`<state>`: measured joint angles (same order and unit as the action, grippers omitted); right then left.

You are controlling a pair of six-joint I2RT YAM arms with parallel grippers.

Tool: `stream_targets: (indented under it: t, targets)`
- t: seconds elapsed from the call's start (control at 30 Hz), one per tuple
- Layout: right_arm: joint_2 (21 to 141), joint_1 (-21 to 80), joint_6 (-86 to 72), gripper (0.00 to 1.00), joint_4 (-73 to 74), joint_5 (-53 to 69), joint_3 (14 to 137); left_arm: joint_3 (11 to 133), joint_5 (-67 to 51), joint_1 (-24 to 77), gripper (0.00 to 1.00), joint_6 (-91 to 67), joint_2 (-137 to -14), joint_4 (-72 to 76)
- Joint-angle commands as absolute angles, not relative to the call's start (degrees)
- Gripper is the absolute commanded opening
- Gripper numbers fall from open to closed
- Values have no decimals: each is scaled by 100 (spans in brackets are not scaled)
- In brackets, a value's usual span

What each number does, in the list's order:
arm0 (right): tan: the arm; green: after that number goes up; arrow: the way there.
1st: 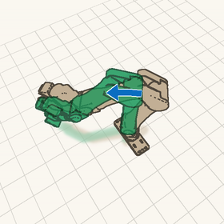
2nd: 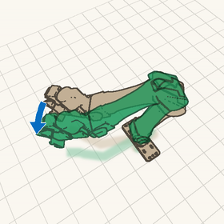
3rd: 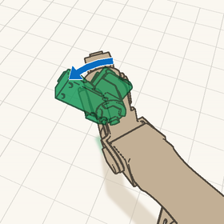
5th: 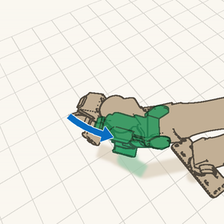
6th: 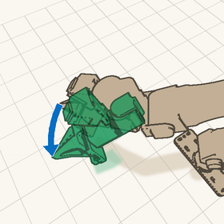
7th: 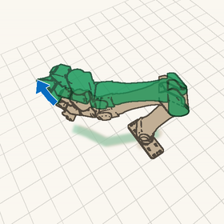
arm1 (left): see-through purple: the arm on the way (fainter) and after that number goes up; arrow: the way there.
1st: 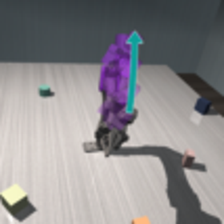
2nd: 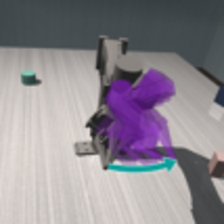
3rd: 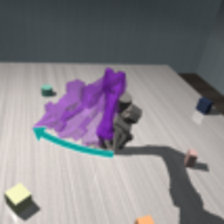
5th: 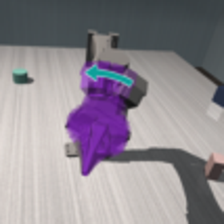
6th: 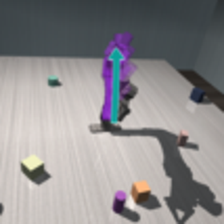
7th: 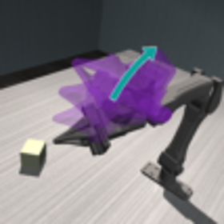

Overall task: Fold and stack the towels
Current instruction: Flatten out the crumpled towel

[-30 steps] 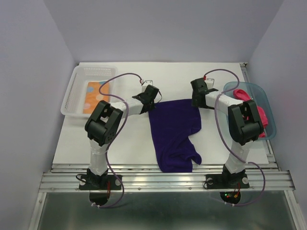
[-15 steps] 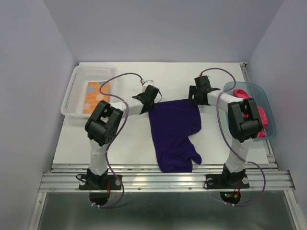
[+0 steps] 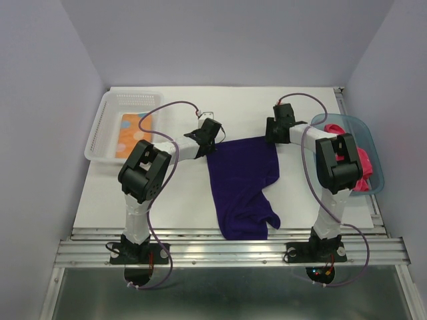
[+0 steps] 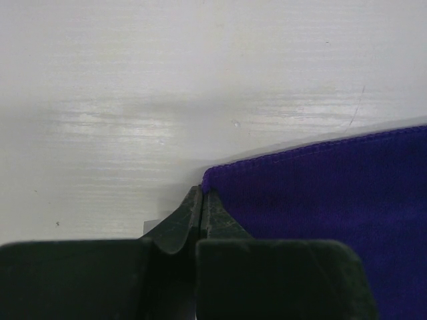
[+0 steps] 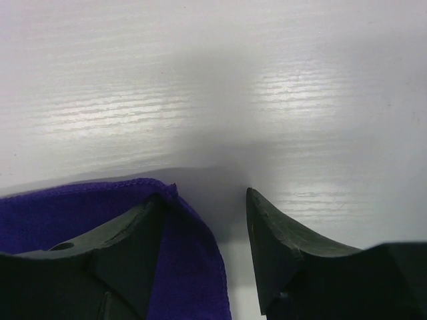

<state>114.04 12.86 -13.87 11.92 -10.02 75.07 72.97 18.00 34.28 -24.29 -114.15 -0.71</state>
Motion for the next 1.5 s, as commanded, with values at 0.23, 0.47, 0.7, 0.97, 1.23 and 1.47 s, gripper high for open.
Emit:
stream_targets:
  t: [0.23, 0.47, 0.7, 0.97, 1.23, 1.47]
  targets:
    - [11645, 1248, -1020, 38, 1099, -747, 7664, 7409, 1898, 3393, 0, -2294, -11092, -26]
    - [11689, 1248, -879, 39, 906, -791, 7752, 7383, 1925, 3393, 0, -2285, -11083, -35]
    - [11734, 1239, -643, 13, 817, -335, 7769, 7365, 2065, 3375, 0, -2373, -11004, -26]
    - [10496, 1257, -641, 1, 642, -26, 7471, 7505, 2443, 3375, 0, -2382, -10082, -35]
    - [8966, 1266, -852, 1, 974, 966, 7690, 7830, 2531, 3401, 0, -2224, -8546, -158]
    - [7700, 1292, -1019, 1, 1379, 1405, 8261, 8243, 1952, 3489, 0, -1749, -7200, -149]
